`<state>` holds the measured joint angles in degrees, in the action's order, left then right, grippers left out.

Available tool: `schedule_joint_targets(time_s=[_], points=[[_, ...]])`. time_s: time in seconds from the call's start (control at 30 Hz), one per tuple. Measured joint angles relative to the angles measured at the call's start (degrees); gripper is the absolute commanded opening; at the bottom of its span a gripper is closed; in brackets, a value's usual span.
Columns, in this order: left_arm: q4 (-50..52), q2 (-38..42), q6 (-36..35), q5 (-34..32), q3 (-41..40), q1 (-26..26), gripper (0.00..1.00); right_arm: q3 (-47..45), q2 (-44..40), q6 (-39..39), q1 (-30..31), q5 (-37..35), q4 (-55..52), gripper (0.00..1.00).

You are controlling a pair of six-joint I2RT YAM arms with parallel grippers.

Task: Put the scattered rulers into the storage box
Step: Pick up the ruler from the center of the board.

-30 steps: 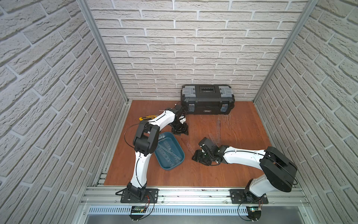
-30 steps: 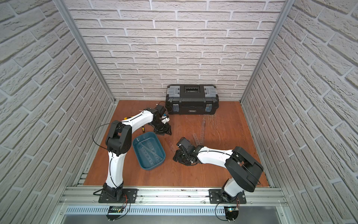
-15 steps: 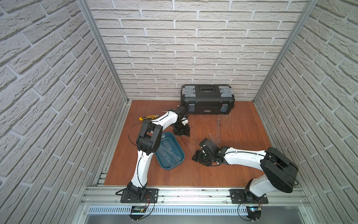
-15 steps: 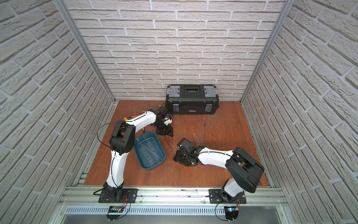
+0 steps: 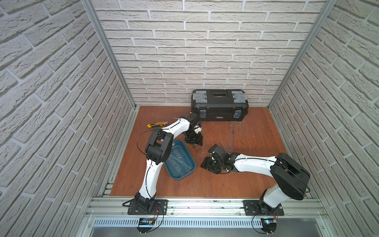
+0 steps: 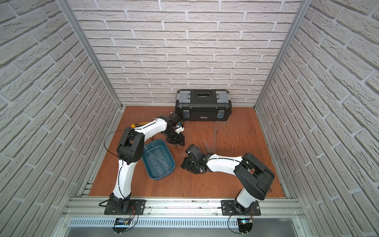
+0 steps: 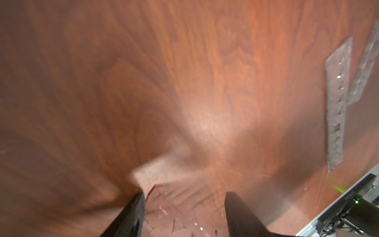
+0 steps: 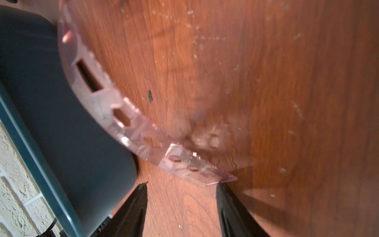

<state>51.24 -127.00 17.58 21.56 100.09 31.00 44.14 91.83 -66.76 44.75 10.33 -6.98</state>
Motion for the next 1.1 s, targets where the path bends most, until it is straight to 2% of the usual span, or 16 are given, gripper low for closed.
schedule_joint_targets(time_s=[0.33,0.8,1.1], points=[[-0.2,-0.3,2.5,3.2,0.0,2.7,0.66,-0.1,-1.7,3.4,-4.8,-2.4,-4.3,0.59],[-1.1,-0.4,6.1,4.7,0.0,2.9,0.66,6.1,1.6,18.0,-6.4,-5.9,-15.0,0.55],[-0.7,-0.5,6.6,5.6,0.1,2.9,0.66,7.5,2.4,24.1,-5.9,-13.8,-19.4,0.52]])
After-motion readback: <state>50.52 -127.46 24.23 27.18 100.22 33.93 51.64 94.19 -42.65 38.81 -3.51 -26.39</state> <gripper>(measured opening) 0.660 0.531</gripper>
